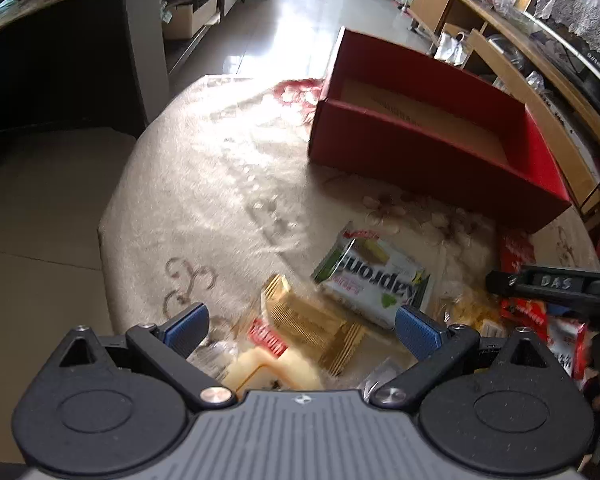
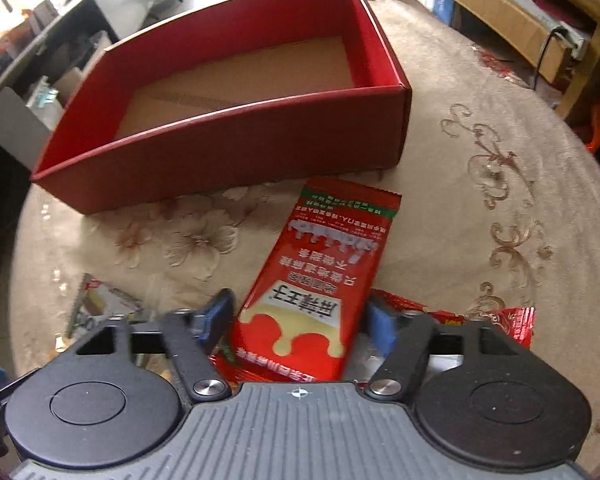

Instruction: Organize snacks

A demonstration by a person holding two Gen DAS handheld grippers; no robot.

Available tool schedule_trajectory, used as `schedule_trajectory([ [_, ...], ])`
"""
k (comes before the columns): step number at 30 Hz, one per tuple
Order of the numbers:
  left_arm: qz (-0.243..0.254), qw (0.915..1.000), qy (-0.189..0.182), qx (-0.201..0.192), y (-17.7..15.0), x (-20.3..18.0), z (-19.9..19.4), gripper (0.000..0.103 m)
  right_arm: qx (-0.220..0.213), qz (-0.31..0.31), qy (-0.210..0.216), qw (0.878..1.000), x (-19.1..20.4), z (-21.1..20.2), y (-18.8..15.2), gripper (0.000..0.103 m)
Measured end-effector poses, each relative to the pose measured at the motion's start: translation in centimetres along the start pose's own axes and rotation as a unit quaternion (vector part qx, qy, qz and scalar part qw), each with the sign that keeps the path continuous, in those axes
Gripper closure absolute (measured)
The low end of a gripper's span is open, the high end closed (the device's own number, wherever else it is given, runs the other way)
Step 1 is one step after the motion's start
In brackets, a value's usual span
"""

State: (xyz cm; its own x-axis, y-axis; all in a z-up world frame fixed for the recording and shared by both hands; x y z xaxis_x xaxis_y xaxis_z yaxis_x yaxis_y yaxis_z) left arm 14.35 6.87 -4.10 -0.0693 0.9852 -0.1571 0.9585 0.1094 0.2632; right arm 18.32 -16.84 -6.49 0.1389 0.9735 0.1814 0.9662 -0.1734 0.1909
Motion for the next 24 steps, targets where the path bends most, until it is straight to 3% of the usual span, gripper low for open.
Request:
schedule_trajectory([
  [2, -0.003, 0.9999, 0.014, 0.009, -0.4, 0.4, 0.3, 0.005, 0.0, -0.008, 0.005, 1.0, -0.1, -0.3, -0.1, 0.038],
  [5, -0.024, 0.9995, 0.005, 0.022, -0.9, 1.4, 0.3, 0.005, -0.003, -0.022, 0.009, 1.0, 0.3, -0.9, -0.5, 0.042],
  [12, -0.063, 0.9973, 0.008, 0.039, -1.4, 2.6, 0.9, 0.005, -0.016, -0.05, -0.002, 0.999, 0.4, -1.7, -0.9, 0.045],
  [14, -0.053, 0.9974, 0.007, 0.049, -1.3, 2.2, 1.6, 0.005, -0.02, -0.049, 0.003, 0.999, 0.3, -2.0, -0.9, 0.046],
  [18, -0.023, 0.9973, 0.044, 0.053, -1.7, 0.9, 2.6, 0.005, -0.028, -0.05, 0.016, 0.998, 0.2, -2.6, -0.9, 0.059],
  [21, -0.013, 0.996, 0.059, 0.066, -1.7, 0.3, 3.7, 0.006, -0.028, -0.051, 0.013, 0.998, 0.1, -2.6, -0.7, 0.057],
  [24, -0.001, 0.9958, 0.069, 0.06, -1.9, -0.4, 3.9, 0.015, -0.023, -0.036, 0.021, 0.999, -0.5, -2.7, -0.5, 0.052],
])
Point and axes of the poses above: each gripper's, at about its wrist camera, not at the fingertips, and z roughly the way its jaws point, x to its left, y to its top, the point moved 2 cm from there along z, roughly the way its jaws point, and after that the axes turned 13 degrees about x, right-handed, at the moved point
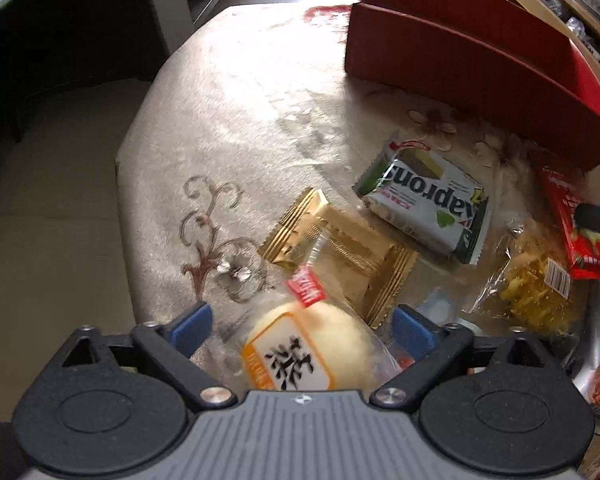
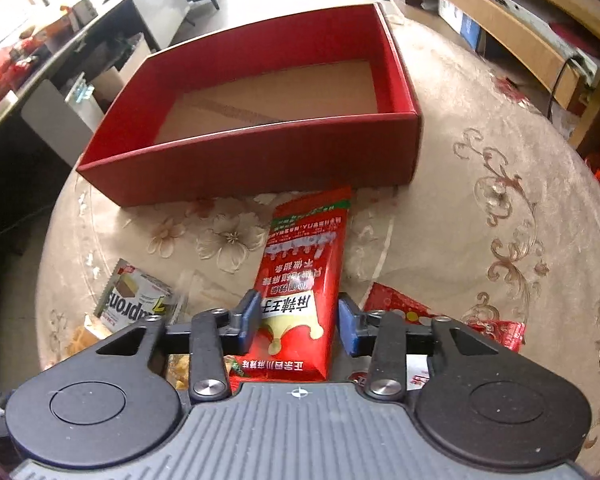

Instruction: Organize snacks

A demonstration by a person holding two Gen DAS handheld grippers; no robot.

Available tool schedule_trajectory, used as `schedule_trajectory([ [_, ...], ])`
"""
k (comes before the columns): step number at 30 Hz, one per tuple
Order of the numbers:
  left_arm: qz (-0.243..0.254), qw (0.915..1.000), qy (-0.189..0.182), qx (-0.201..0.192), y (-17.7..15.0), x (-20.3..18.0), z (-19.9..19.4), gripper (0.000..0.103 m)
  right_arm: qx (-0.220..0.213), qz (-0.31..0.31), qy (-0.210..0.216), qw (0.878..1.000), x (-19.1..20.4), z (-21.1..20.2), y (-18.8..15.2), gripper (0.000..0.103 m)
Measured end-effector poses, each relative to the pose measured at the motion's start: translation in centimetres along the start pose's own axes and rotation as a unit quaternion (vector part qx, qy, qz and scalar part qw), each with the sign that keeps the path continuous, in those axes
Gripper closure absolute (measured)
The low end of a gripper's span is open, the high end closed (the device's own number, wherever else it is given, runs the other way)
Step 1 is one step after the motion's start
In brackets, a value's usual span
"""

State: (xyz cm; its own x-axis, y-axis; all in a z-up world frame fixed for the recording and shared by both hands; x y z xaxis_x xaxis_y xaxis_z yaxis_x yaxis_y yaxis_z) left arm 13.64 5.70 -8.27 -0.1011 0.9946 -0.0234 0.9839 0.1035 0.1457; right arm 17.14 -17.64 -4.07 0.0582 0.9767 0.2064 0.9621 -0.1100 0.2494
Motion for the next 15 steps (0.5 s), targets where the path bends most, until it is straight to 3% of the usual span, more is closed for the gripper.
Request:
schedule_trajectory([
  [1, 0.009, 0.9999, 0.002, -0.007, 0.0, -0.4, 0.0, 0.028, -0.006, 0.004, -0.007, 1.0, -0.3, -0.2, 0.0, 0.049],
  [3, 0.02, 0.9997, -0.006, -0.012, 0.0, -1.1, -0.2, 0.038, -0.001, 0.006, -0.019, 1.0, -0.8, -0.2, 0.2, 0.021],
  [6, 0.027, 0.9995, -0.01, -0.013, 0.2, -1.6, -0.3, 0.038, 0.004, 0.015, -0.019, 1.0, -1.2, 0.3, 0.5, 0.022],
  [10, 0.005, 0.9989, -0.046, -0.004, 0.6, -0.7, -0.9, 0.035, 0.02, 0.008, 0.001, 1.0, -0.2, 1.3, 1.1, 0.021],
  [11, -0.001, 0.9988, -0.048, -0.004, 0.5, -0.3, -1.2, 0.033, 0.018, 0.001, -0.004, 1.0, 0.3, 1.4, 1.1, 0.02],
  [13, -0.015, 0.9988, -0.046, -0.007, 0.2, 0.4, -1.7, 0.016, 0.02, -0.028, -0.03, 0.999, 1.6, 1.8, 1.3, 0.016],
  [15, -0.023, 0.9987, -0.045, -0.006, -0.4, 0.6, -2.0, 0.015, 0.029, -0.05, -0.046, 0.997, 2.6, 2.6, 1.3, 0.018],
])
Point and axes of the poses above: each gripper's, at about its wrist camera, not at the fingertips, and z roughly the way its jaws point, x to its left, y to its top, the point moved 2 cm from there along z, roughly the way its jaws point, and after that the axes turned 13 degrees about x, right-handed, at the moved point
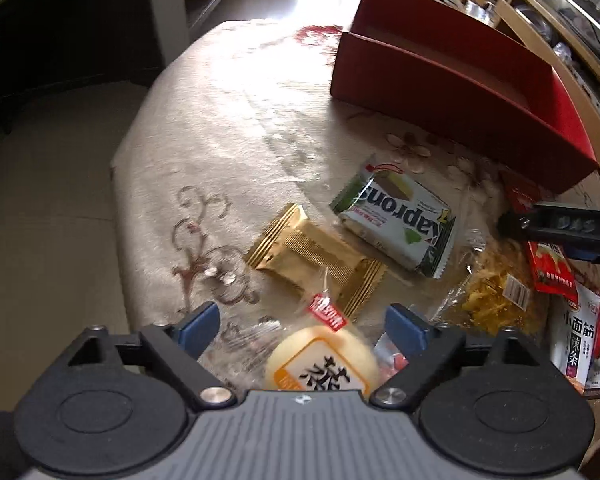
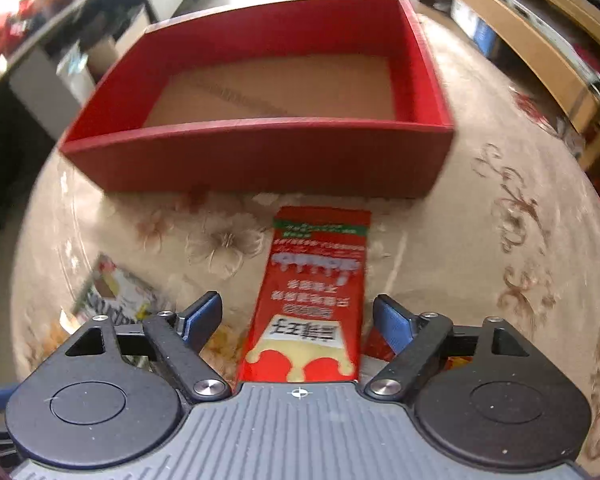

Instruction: Organize snacks

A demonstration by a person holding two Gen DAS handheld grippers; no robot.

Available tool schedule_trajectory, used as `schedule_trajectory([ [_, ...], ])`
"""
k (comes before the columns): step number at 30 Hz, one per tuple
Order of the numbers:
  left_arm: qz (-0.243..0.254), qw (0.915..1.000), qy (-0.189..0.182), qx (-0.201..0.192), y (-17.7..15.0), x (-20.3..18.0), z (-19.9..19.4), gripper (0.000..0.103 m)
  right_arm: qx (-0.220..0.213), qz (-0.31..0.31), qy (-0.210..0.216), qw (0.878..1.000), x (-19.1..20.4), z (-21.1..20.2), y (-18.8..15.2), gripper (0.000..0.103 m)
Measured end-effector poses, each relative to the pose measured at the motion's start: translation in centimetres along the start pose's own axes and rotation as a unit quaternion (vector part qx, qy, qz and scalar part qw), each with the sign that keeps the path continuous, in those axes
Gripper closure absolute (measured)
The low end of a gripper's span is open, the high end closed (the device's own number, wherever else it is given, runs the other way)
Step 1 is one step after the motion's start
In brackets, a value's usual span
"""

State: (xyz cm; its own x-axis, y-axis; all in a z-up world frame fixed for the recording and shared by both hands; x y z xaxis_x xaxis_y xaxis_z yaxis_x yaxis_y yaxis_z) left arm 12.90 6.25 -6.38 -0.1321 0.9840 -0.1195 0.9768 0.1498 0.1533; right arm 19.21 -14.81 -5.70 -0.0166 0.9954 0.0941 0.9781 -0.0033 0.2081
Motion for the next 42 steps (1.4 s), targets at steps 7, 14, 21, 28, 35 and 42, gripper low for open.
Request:
schedule_trajectory([
  [7, -0.012, 0.9988, 0.025, 0.04, -1.6, 0.3, 1.4, 0.01, 0.004, -0.013, -0.011, 1.0, 0.5, 0.7, -0.1, 0.041],
  [14, 0.001, 0.9994, 0.024, 0.025, -1.8, 1.3, -0.5, 0.01, -0.001, -0.022, -0.008, 1.0, 0.0, 0.1, -0.6, 0.045],
  [21, -0.018, 0.9985, 0.041, 0.031, -3.0, 1.2, -0.1, 0.01, -0.019, -0.035, -0.008, 0.999, -0.1, -1.3, -1.4, 0.046],
  [28, -0.046, 0.9977, 0.013, 0.047, -3.0, 1.4, 1.2, 0.015, -0.024, -0.043, -0.007, 0.999, -0.5, -1.9, -1.8, 0.046],
  [35, -0.028, 0.9981, 0.035, 0.043, -3.7, 1.1, 0.5, 0.049, -0.039, -0.055, -0.002, 0.998, 0.0, -2.9, -2.1, 0.046],
  [42, -0.009, 0.9996, 0.015, 0.021, -3.7, 0.0, -0.9, 0.05, -0.044, -0.054, 0.001, 0.998, -0.4, -3.5, -2.4, 0.046],
])
Point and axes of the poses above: each gripper's, at about its wrist camera, not at the fingertips, and z roughly the way its jaws point, x to its left, y to its top, the point moved 2 cm from there along z, roughly the way its jaws point, and after that the axes turned 13 degrees about x, right-handed, at the moved point
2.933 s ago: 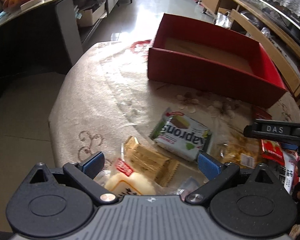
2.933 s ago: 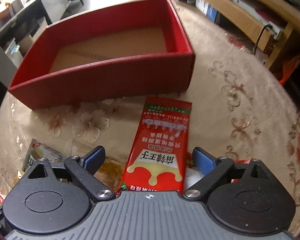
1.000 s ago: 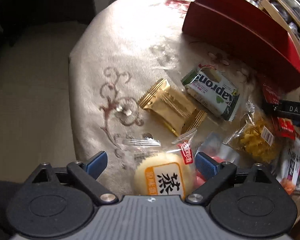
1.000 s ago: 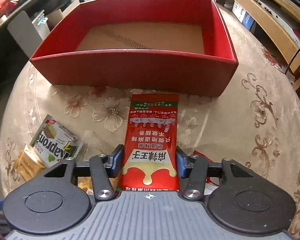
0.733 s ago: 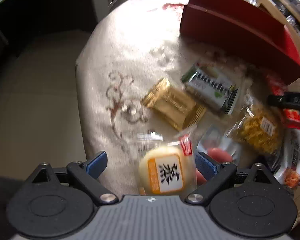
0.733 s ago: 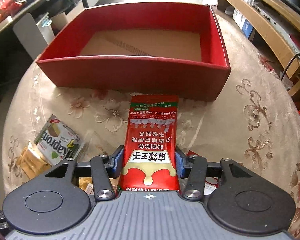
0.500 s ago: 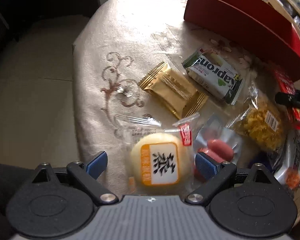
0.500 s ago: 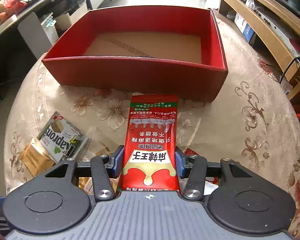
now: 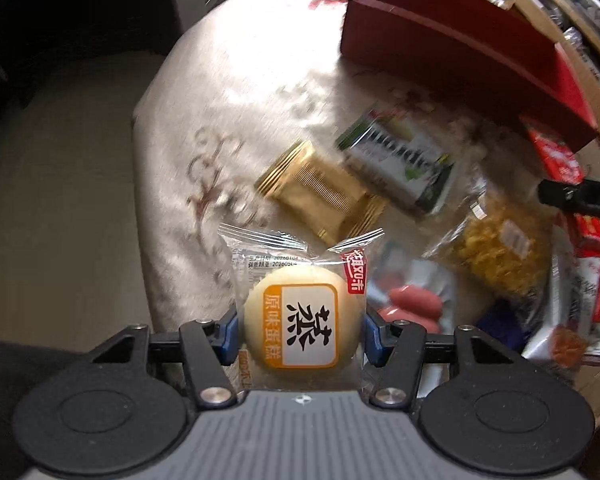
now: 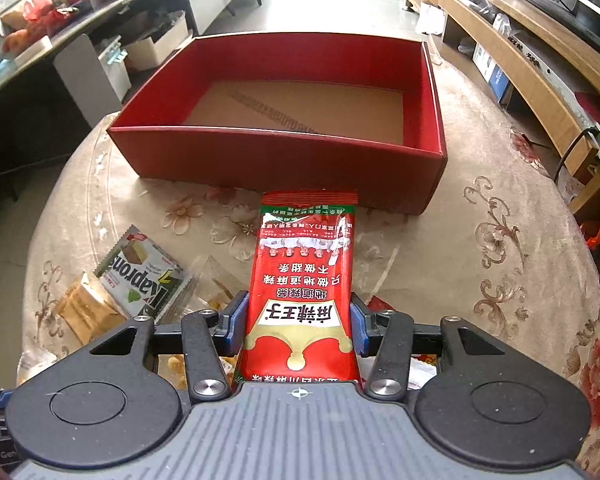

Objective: Organize snacks
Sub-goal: 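Carry both packs into the red box and open both tools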

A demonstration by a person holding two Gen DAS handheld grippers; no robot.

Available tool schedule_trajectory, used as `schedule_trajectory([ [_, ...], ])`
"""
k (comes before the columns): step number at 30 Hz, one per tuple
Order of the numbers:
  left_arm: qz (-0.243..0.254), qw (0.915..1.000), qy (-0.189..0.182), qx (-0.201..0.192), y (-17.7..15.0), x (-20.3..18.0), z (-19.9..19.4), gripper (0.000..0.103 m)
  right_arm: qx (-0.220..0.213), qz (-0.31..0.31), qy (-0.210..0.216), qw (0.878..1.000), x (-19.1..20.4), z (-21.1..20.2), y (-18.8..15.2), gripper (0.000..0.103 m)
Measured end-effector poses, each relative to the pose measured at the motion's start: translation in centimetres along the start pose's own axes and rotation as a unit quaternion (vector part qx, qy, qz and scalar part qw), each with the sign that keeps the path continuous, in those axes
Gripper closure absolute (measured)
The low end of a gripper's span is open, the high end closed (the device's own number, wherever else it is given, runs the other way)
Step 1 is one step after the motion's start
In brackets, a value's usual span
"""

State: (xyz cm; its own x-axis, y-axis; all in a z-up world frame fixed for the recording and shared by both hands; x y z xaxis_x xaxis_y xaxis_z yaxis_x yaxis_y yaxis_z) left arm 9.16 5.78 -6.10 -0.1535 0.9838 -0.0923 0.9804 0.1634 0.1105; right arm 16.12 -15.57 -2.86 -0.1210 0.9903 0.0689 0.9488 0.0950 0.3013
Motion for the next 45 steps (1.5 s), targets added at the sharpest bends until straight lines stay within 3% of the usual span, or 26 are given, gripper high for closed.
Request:
schedule_trajectory([
  [13, 0.033, 0.9947, -0.041, -0.088, 6.7, -4.3, -3.7, 0.05, -0.026, 0.012, 0.023, 0.999, 0.1, -1.8, 1.2, 0.046],
  [28, 0.05, 0.9872, -0.06, -0.139, 15.7, -9.5, -5.4, 0.05, -0.067, 0.056, 0.032, 0.996, -1.3, -2.0, 6.9, 0.046],
  [37, 0.049, 0.9856, -0.048, -0.155, 21.1, -11.3, -4.1, 0.05, -0.072, 0.061, 0.023, 0.995, -1.9, -0.1, 10.9, 0.046],
  [45, 0.05, 0.9896, -0.021, -0.133, 23.7, -12.2, -0.8, 0.05, -0.064, 0.054, 0.027, 0.996, -1.8, 3.0, 12.9, 0.046],
])
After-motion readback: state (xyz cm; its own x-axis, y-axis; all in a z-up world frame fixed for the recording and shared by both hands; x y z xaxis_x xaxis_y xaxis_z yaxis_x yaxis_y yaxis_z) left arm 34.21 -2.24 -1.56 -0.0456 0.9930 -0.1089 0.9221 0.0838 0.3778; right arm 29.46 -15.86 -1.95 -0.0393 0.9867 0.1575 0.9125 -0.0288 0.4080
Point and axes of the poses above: each gripper's, at about its wrist camera, not at the fingertips, and z roughly the way its jaws point, x to its left, y to its top, the point moved 2 cm from there along z, roughly the way its jaws point, and after that the axes turned 13 degrees about x, right-handed, at the moved point
